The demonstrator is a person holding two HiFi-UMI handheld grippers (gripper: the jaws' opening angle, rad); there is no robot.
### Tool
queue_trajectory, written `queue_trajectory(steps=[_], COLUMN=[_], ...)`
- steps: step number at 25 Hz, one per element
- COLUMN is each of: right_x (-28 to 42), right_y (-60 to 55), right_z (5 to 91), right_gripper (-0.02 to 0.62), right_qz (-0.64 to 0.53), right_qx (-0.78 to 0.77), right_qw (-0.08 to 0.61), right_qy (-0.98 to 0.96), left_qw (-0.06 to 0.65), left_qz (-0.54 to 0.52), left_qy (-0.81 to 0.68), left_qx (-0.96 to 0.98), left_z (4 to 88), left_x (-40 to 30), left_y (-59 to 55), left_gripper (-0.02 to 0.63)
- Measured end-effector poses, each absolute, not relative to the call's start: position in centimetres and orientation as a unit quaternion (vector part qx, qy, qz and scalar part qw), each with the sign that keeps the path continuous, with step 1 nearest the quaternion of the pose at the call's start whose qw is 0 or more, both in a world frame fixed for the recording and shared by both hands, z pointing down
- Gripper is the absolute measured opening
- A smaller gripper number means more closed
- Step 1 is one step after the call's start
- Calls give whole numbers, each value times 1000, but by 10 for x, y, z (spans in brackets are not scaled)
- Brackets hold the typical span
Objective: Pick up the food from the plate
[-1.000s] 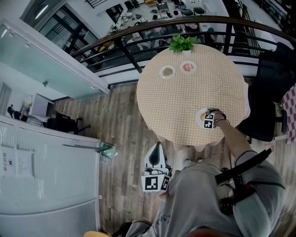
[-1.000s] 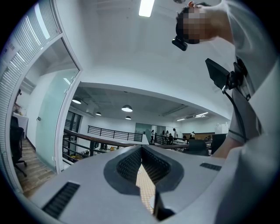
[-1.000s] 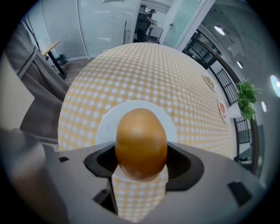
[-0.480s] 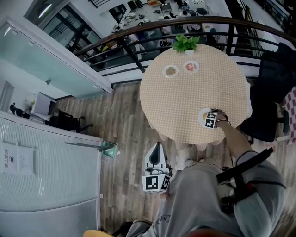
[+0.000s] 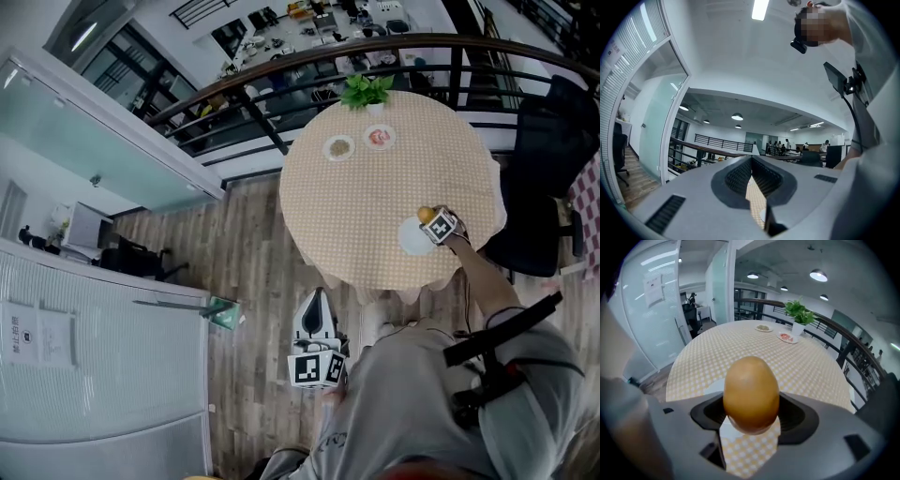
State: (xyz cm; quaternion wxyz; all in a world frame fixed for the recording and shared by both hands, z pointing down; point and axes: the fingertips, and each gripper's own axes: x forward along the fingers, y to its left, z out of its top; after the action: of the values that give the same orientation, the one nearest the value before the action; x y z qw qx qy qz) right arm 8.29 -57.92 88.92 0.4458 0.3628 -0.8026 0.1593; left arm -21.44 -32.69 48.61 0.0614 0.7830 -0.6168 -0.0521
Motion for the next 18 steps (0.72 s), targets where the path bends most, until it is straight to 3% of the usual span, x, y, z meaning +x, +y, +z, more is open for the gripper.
queue_trajectory(steps=[5, 18], right_x=[90, 53], right_y=[-576, -526], right_z=[850, 672], right_gripper=[308, 308], right_qz=[186, 127], right_qx=[401, 410], right_qw=[391, 216], right_qy=[-808, -877], left_qw=[61, 68], left_qz=[-48, -43], left_qy=[-596, -493], left_qx=[799, 866], left_z=[488, 493], left_x=[-205, -133], left_y=[-331, -354], left_gripper=[11, 11])
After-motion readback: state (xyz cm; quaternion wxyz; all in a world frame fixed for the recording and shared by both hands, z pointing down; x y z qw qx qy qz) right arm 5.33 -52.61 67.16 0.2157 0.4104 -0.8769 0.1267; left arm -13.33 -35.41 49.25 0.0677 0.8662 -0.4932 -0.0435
